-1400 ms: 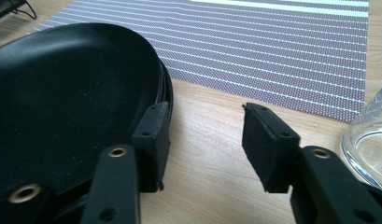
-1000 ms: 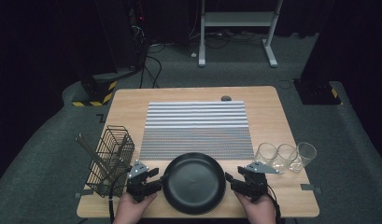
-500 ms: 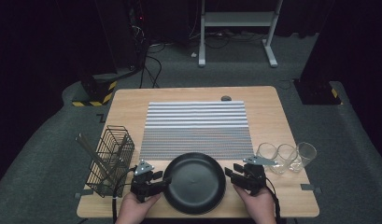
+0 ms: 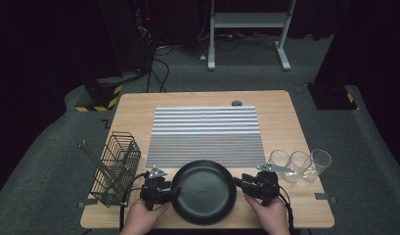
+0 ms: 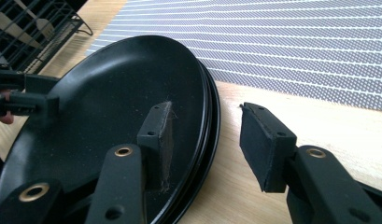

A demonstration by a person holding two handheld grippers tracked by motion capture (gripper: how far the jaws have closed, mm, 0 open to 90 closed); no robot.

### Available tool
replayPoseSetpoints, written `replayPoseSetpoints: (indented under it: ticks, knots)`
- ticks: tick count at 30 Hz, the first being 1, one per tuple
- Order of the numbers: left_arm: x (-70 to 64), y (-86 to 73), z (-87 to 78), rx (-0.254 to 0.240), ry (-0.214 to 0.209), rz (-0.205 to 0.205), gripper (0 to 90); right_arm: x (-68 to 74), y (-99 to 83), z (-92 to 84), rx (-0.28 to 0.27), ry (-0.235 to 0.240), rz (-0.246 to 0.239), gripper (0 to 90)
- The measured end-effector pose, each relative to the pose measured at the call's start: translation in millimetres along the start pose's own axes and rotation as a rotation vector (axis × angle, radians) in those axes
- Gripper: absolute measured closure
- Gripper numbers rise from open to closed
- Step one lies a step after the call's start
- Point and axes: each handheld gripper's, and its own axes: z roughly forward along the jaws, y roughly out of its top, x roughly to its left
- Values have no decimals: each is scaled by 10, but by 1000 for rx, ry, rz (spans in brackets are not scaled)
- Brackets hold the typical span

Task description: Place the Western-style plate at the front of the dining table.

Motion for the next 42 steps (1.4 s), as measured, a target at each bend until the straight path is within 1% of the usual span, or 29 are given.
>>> replayPoseSetpoints:
  ticks: [2,3,7,8,9,10,11,14,16,18,20,21,22,23,24,26,27,29,30,31,32,33,34,38,39,40,42]
  knots:
    - [-13,-19,32,12,-9,33,459,-8,-4,-3,-2,-6,3,542]
    - [-11,-24,41,8,-18,38,432,-11,-3,-2,-3,-12,5,542]
    - [13,-26,43,13,-34,31,427,-10,-10,4,-2,-27,7,546]
    - [21,-21,40,21,-37,27,426,-8,-12,7,-1,-28,10,545]
    - [27,-13,39,31,-43,5,427,-6,-14,8,1,-25,16,542]
    - [30,-4,37,42,-52,-16,443,-10,-15,11,2,-12,20,553]
    - [28,3,35,51,-54,-21,453,-11,-18,14,10,10,27,572]
    - [19,37,17,78,-47,-24,467,1,-34,4,9,22,27,585]
    - [25,50,0,92,-47,-39,467,-3,-37,4,10,28,30,581]
    - [56,68,-1,130,-68,-51,469,-19,-49,11,11,39,52,547]
    - [66,87,-14,122,-78,-65,466,-28,-67,19,15,55,66,543]
    - [63,109,-24,124,-74,-67,473,-24,-72,22,21,60,70,546]
    - [57,127,-33,117,-62,-62,475,-18,-77,25,24,66,71,550]
    - [63,139,-52,109,-57,-48,493,-12,-84,26,24,70,75,560]
    - [72,143,-64,96,-60,-47,525,-4,-91,28,22,74,79,572]
    - [89,148,-72,98,-70,-82,542,14,-106,34,32,85,86,597]
    - [80,149,-76,97,-68,-84,551,21,-110,40,36,91,88,609]
    - [62,149,-77,111,-57,-51,554,25,-109,50,40,99,99,618]
    - [68,146,-81,114,-57,-46,564,24,-110,52,39,100,108,627]
    - [80,143,-80,111,-65,-62,571,24,-113,52,40,102,116,634]
    - [80,143,-80,111,-65,-62,578,20,-114,56,43,106,121,636]
    - [117,150,-86,120,-78,-80,592,15,-115,61,44,110,128,641]
    - [125,151,-86,120,-80,-82,607,3,-116,67,43,114,136,645]
    - [137,151,-77,120,-79,-99,625,-45,-120,62,39,149,193,643]
    - [140,152,-74,116,-81,-107,628,-52,-119,59,41,157,214,643]
    - [153,153,-75,120,-87,-108,632,-61,-118,57,42,162,223,642]
    - [171,147,-68,121,-97,-126,634,-65,-117,60,43,165,238,643]
